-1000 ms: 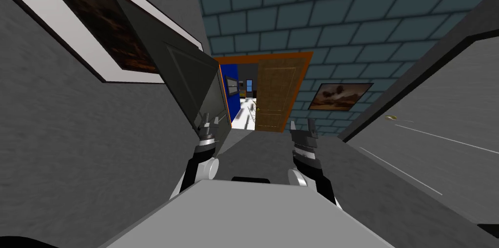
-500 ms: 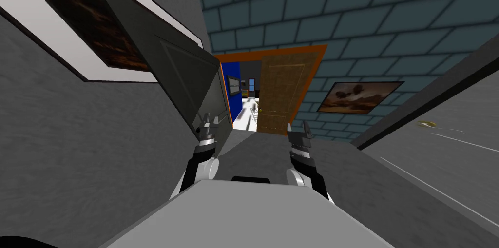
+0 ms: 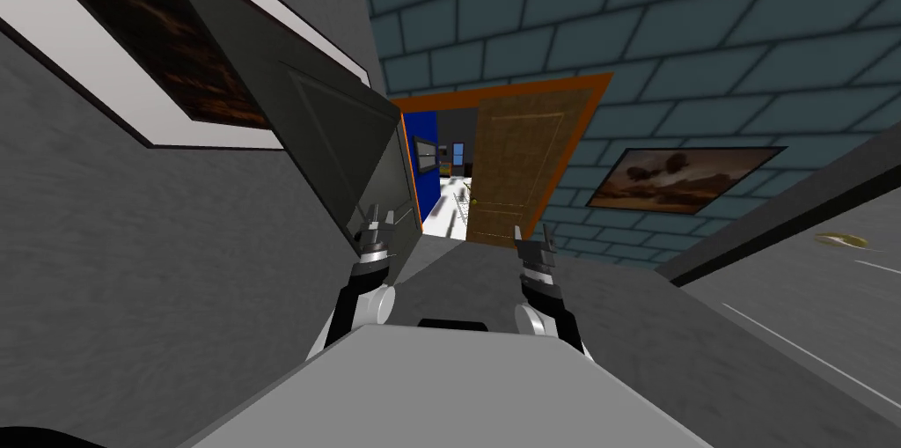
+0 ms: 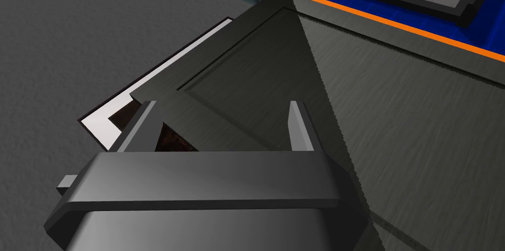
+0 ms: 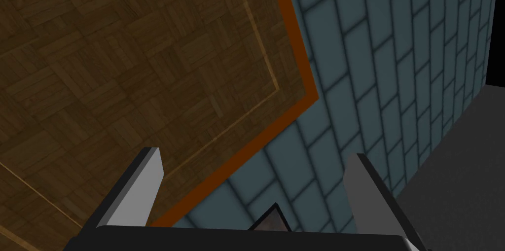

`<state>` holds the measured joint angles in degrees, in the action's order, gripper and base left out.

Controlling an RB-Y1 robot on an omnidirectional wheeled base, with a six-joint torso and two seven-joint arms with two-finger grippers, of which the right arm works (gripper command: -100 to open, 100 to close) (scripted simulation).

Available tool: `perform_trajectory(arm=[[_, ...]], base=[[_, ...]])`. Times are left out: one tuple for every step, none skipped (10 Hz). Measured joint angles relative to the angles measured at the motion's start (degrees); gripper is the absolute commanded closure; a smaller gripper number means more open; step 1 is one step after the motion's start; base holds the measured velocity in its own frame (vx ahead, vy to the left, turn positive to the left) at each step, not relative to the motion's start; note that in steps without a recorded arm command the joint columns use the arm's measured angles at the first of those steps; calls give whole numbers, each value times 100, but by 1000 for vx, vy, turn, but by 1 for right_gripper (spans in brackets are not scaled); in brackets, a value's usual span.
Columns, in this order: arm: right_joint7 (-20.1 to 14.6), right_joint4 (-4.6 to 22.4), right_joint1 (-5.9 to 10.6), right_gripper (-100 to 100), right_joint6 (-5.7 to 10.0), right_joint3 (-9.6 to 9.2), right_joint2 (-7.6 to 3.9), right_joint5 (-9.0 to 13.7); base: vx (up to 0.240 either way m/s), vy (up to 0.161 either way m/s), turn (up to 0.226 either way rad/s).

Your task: Pull the door open

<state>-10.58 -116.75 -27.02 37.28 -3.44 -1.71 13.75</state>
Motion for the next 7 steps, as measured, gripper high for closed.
perform_trajectory(arm=[[-83, 90, 23, -100, 10, -11, -18, 58], [-173, 189, 63, -100, 16, -13, -40, 124], [-271, 335, 130, -100, 37, -3, -69, 193], [-369, 433, 160, -100, 50, -2, -95, 262], [-481, 603, 196, -100, 115, -5, -134, 329], [-586, 706, 235, -100, 134, -3, -157, 403], [-692, 831, 278, -100, 150, -1, -183, 478]], base=[[98, -18, 75], [96, -16, 81], [100, -9, 85], [101, -12, 89], [99, -10, 92], [99, -7, 87], [97, -11, 73]])
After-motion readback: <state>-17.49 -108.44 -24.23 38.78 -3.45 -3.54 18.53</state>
